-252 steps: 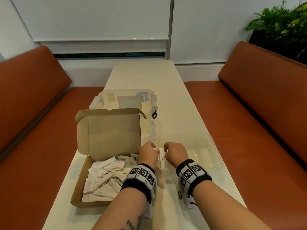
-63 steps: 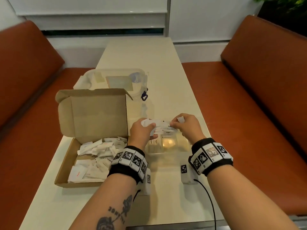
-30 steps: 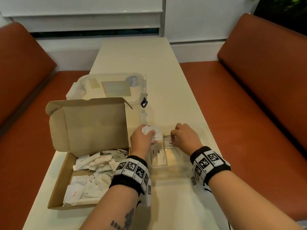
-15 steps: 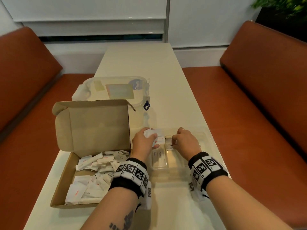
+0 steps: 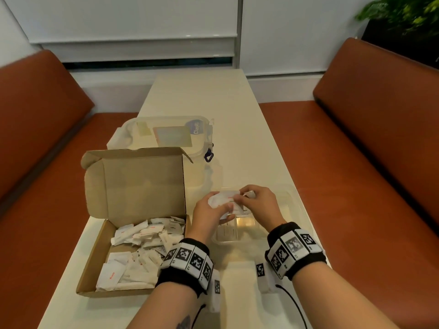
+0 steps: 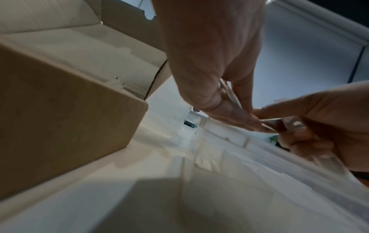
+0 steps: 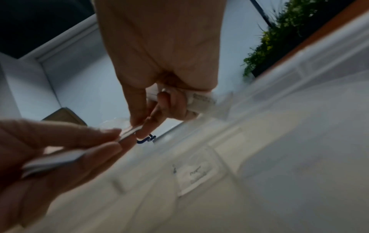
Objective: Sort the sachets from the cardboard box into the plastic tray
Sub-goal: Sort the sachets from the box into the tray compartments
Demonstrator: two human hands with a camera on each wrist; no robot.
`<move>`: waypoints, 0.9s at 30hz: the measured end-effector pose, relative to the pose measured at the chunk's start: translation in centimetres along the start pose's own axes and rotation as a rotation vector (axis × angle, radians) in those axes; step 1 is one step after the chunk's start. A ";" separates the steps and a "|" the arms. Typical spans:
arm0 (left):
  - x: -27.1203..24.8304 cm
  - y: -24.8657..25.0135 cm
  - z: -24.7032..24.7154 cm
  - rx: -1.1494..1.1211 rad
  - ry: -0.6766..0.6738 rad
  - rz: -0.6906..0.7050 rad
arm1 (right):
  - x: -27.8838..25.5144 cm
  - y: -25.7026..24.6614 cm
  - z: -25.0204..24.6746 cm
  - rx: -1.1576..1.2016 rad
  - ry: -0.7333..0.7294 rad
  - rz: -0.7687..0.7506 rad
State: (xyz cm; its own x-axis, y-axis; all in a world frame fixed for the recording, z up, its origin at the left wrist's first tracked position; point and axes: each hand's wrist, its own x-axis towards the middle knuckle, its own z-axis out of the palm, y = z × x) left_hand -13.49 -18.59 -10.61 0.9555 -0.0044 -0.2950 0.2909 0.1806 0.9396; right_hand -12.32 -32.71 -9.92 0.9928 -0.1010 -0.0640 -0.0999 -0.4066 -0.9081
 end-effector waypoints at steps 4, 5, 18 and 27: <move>-0.3 -0.2 0.3 -0.006 0.040 -0.007 | -0.1 0.1 -0.7 0.020 0.064 0.031; -0.3 -0.3 0.4 -0.002 0.070 -0.004 | -0.1 0.1 -0.9 0.030 0.079 0.034; -0.3 -0.2 1.6 -0.092 0.069 0.052 | -0.4 1.2 -1.7 0.154 0.098 0.055; 0.3 -1.5 1.9 -0.003 0.100 0.087 | 0.4 0.7 -3.3 -0.077 -0.073 0.000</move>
State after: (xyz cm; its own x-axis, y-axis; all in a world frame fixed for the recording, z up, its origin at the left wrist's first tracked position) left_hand -13.54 -20.71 -11.84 0.9674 0.1099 -0.2280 0.2064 0.1788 0.9620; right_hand -12.17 -36.01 -9.27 0.9947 -0.0354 -0.0963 -0.1015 -0.4753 -0.8740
